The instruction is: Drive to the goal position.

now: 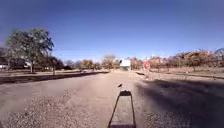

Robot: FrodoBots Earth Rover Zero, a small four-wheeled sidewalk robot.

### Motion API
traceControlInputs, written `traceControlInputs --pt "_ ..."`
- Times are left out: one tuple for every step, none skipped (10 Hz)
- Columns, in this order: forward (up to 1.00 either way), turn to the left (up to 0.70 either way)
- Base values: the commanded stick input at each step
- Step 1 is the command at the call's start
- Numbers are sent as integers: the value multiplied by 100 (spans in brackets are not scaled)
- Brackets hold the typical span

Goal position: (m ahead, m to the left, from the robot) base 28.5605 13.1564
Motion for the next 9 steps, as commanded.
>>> traceControlInputs --pt "70 0" --pt "70 0" --pt "70 0" --pt "70 0" --pt "70 0" --pt "70 0" --pt "70 0" --pt "70 0" --pt "70 0"
